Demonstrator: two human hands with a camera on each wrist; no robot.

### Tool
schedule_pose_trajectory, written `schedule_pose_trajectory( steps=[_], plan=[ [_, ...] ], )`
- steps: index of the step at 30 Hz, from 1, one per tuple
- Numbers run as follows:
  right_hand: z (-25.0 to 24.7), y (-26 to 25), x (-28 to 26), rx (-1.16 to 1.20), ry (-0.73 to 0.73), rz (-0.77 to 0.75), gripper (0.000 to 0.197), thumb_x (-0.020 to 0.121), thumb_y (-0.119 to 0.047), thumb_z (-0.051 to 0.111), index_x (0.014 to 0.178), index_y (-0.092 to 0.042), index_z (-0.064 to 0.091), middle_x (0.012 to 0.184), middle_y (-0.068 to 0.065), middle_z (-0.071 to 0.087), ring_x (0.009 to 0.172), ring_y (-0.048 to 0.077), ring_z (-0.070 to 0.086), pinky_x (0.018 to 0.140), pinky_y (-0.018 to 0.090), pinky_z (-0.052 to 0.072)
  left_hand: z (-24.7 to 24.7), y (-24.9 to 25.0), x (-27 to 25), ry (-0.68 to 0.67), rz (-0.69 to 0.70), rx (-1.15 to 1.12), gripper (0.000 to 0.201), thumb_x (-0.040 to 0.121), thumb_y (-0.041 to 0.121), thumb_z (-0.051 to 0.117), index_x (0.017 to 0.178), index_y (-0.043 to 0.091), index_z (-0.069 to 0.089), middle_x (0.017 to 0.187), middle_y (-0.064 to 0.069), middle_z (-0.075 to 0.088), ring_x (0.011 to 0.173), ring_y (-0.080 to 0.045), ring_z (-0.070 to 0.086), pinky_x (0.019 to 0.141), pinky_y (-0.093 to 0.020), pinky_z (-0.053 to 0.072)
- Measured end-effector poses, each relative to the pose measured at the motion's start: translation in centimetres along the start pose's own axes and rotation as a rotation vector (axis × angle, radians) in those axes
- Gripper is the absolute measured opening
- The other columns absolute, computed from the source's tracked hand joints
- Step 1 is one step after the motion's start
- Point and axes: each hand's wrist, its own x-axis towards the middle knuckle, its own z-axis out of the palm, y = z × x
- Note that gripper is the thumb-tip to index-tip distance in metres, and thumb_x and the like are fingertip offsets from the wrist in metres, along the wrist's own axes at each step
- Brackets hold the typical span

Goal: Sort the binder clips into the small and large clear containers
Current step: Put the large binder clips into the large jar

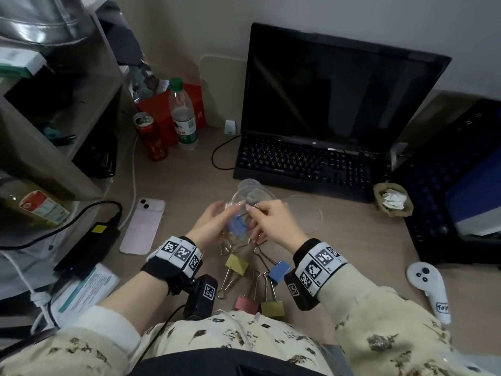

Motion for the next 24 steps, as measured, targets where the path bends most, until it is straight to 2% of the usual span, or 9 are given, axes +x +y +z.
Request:
schedule_pose_trajectory(
  steps=[2, 4, 6, 9, 12, 14, 18, 21, 24],
  plan=[
    [0.5, -0.4, 0.5, 0.137, -0.022, 0.094, 0.040, 0.100, -0.027, 0.050, 0.093, 0.009, 0.065, 0.065, 0.014, 0.066, 0.045, 0.019, 0.063, 0.047, 0.032, 0.053, -0.3, 0.2, -0.1, 0.013, 0.008, 0.028, 0.107, 0.053, 0.077, 0.069, 0.140, 0.020, 0.039, 0.120, -0.018, 0.061, 0.089, -0.020, 0.065, 0.081, -0.039, 0.057],
    [0.5, -0.6, 1.0, 0.212, -0.057, 0.190, 0.043, 0.102, -0.028, 0.045, 0.099, 0.011, 0.063, 0.066, 0.013, 0.065, 0.045, 0.017, 0.059, 0.042, 0.024, 0.050, -0.4, 0.4, -0.4, 0.008, 0.018, 0.041, 0.107, 0.053, 0.076, 0.068, 0.140, 0.020, 0.039, 0.126, -0.021, 0.058, 0.089, -0.019, 0.065, 0.073, -0.032, 0.056],
    [0.4, -0.4, 1.5, 0.109, -0.096, 0.233, 0.045, 0.103, -0.032, 0.040, 0.101, 0.006, 0.063, 0.074, 0.016, 0.068, 0.055, 0.024, 0.065, 0.050, 0.031, 0.056, -0.5, 0.3, -0.4, 0.004, 0.011, 0.050, 0.108, 0.051, 0.075, 0.068, 0.140, 0.020, 0.039, 0.128, -0.024, 0.056, 0.089, -0.017, 0.065, 0.072, -0.029, 0.054],
    [0.2, 0.1, 2.2, -0.375, -0.061, 0.099, 0.044, 0.102, -0.036, 0.038, 0.096, -0.002, 0.063, 0.083, 0.019, 0.071, 0.070, 0.031, 0.071, 0.072, 0.043, 0.059, -0.7, 0.5, -0.6, 0.010, -0.005, 0.064, 0.104, 0.054, 0.069, 0.067, 0.142, 0.020, 0.037, 0.122, -0.019, 0.059, 0.091, -0.018, 0.064, 0.074, -0.029, 0.054],
    [0.3, 0.4, 2.5, -0.671, 0.010, -0.025, 0.036, 0.100, -0.033, 0.041, 0.101, -0.005, 0.063, 0.092, 0.016, 0.068, 0.083, 0.031, 0.066, 0.075, 0.043, 0.056, -0.7, 0.5, -0.3, 0.011, -0.014, 0.060, 0.101, 0.062, 0.067, 0.069, 0.143, 0.019, 0.035, 0.115, -0.006, 0.061, 0.091, -0.017, 0.066, 0.087, -0.039, 0.055],
    [0.4, 0.6, 2.4, -0.791, 0.027, -0.070, 0.034, 0.101, -0.033, 0.040, 0.105, -0.007, 0.062, 0.099, 0.015, 0.067, 0.089, 0.031, 0.064, 0.075, 0.040, 0.054, -0.7, 0.5, -0.1, 0.012, -0.027, 0.065, 0.101, 0.062, 0.069, 0.069, 0.143, 0.019, 0.035, 0.120, -0.007, 0.059, 0.092, -0.017, 0.066, 0.090, -0.042, 0.054],
    [-0.1, 1.2, 2.2, -0.938, 0.119, -0.323, 0.036, 0.102, -0.033, 0.035, 0.110, -0.015, 0.066, 0.106, 0.004, 0.068, 0.096, 0.028, 0.062, 0.073, 0.036, 0.049, -0.5, 0.1, 0.5, 0.061, -0.068, -0.028, 0.079, 0.074, 0.056, 0.068, 0.139, 0.018, 0.041, 0.121, -0.007, 0.060, 0.100, -0.018, 0.064, 0.069, -0.029, 0.057],
    [-1.5, 1.6, 2.3, -0.814, 0.303, -0.558, 0.039, 0.099, -0.034, 0.041, 0.084, -0.016, 0.072, 0.081, -0.002, 0.071, 0.075, 0.020, 0.061, 0.059, 0.029, 0.046, -0.8, -0.2, 1.2, 0.072, -0.080, -0.080, 0.065, 0.083, 0.049, 0.062, 0.137, 0.017, 0.043, 0.123, -0.011, 0.060, 0.103, -0.023, 0.065, 0.068, -0.029, 0.056],
    [-3.1, 1.7, 2.2, -0.711, 0.591, -0.678, 0.047, 0.095, -0.029, 0.048, 0.050, -0.017, 0.052, 0.049, -0.005, 0.052, 0.050, 0.013, 0.043, 0.045, 0.022, 0.027, -1.2, -0.4, 1.7, 0.078, -0.086, -0.104, 0.061, 0.084, 0.054, 0.058, 0.133, 0.019, 0.046, 0.119, -0.013, 0.063, 0.102, -0.023, 0.067, 0.073, -0.034, 0.057]
  ],
)
